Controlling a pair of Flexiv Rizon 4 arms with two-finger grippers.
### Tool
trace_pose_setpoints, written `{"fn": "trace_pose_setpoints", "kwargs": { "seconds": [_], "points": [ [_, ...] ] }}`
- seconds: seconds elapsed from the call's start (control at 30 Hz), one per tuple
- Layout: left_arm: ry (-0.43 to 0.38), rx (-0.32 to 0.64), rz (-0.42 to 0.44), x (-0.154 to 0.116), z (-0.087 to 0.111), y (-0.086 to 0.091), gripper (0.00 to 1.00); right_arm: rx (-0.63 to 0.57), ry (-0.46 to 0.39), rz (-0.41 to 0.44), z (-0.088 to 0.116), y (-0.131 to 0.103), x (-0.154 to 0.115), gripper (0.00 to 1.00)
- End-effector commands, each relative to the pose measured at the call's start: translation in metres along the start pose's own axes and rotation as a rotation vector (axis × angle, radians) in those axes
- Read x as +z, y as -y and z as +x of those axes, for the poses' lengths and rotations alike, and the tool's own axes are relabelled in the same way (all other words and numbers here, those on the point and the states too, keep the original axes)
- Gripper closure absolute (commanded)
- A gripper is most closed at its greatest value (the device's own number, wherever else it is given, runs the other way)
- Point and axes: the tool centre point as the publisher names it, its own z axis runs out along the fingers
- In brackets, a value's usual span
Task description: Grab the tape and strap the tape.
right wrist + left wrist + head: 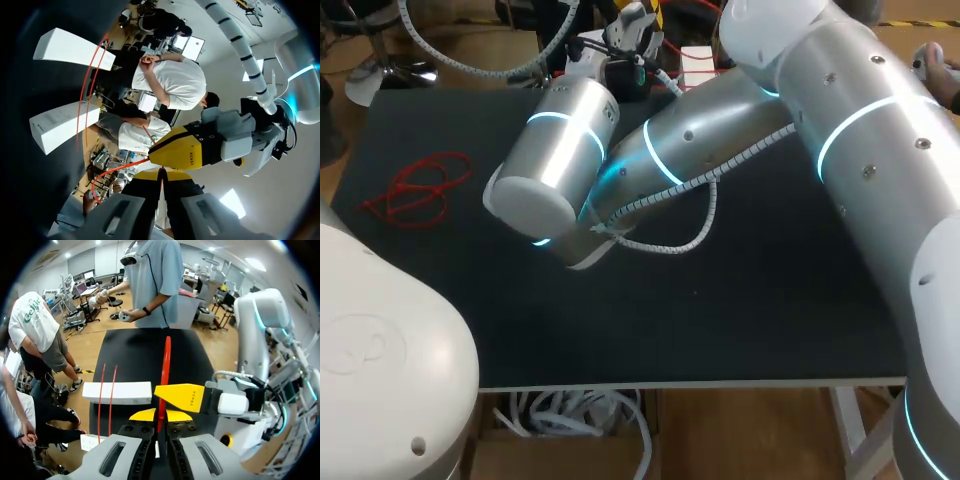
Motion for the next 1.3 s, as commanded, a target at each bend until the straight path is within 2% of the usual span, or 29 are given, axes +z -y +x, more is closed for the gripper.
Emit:
{"fn": "trace_pose_setpoints", "kwargs": {
  "seconds": [0.03, 0.23, 0.3, 0.37, 0.43, 0.47, 0.53, 0.73, 0.87, 0.9, 0.93, 0.97, 1.0, 1.13, 1.2, 1.27, 1.3],
  "points": [
    [-0.002, -0.001, -0.003, -0.001, 0.000, 0.001, 1.00, -0.006, -0.005, -0.009, 0.000, 0.001, -0.002, 1.00],
    [-0.002, -0.001, -0.003, -0.001, 0.000, 0.001, 1.00, 0.004, -0.011, -0.026, -0.001, 0.005, -0.003, 1.00],
    [-0.002, -0.001, -0.003, -0.001, 0.000, 0.001, 1.00, 0.009, -0.011, -0.031, -0.002, 0.009, -0.004, 0.83],
    [-0.002, -0.001, -0.003, -0.001, 0.000, 0.001, 1.00, 0.020, -0.008, -0.044, -0.004, 0.013, -0.006, 0.87],
    [-0.002, -0.001, -0.003, -0.001, 0.000, 0.001, 1.00, 0.025, -0.002, -0.059, -0.004, 0.017, -0.010, 0.74],
    [-0.002, -0.001, -0.003, -0.001, 0.000, 0.001, 1.00, 0.028, 0.002, -0.069, -0.004, 0.020, -0.013, 0.74],
    [-0.002, -0.001, -0.003, -0.001, 0.000, 0.001, 1.00, 0.031, 0.012, -0.094, -0.004, 0.027, -0.020, 1.00],
    [-0.002, -0.001, -0.003, -0.001, 0.000, 0.001, 1.00, 0.042, 0.036, -0.186, -0.002, 0.056, -0.048, 0.99],
    [-0.002, -0.001, -0.003, -0.001, 0.000, 0.001, 1.00, 0.045, 0.043, -0.214, 0.000, 0.074, -0.057, 0.92],
    [-0.002, -0.001, -0.003, -0.001, 0.000, 0.001, 1.00, 0.049, 0.042, -0.214, 0.001, 0.076, -0.056, 0.82],
    [-0.002, -0.001, -0.003, -0.001, 0.000, 0.001, 1.00, 0.062, 0.051, -0.212, 0.001, 0.078, -0.055, 0.64],
    [-0.002, -0.001, -0.003, -0.001, 0.000, 0.001, 1.00, 0.077, 0.063, -0.208, 0.001, 0.080, -0.053, 0.14],
    [-0.007, -0.004, -0.011, -0.003, 0.003, -0.006, 1.00, 0.093, 0.063, -0.204, 0.002, 0.081, -0.050, 0.00],
    [-0.044, -0.011, -0.046, -0.016, 0.014, -0.043, 1.00, 0.093, 0.063, -0.204, 0.002, 0.081, -0.050, 0.00],
    [-0.076, -0.014, -0.078, -0.026, 0.018, -0.067, 1.00, 0.093, 0.063, -0.204, 0.002, 0.081, -0.050, 0.00],
    [-0.061, -0.013, -0.100, -0.039, 0.022, -0.092, 1.00, 0.093, 0.063, -0.204, 0.002, 0.081, -0.050, 0.00],
    [-0.078, -0.013, -0.122, -0.045, 0.024, -0.105, 1.00, 0.093, 0.063, -0.204, 0.002, 0.081, -0.050, 0.00]
  ]
}}
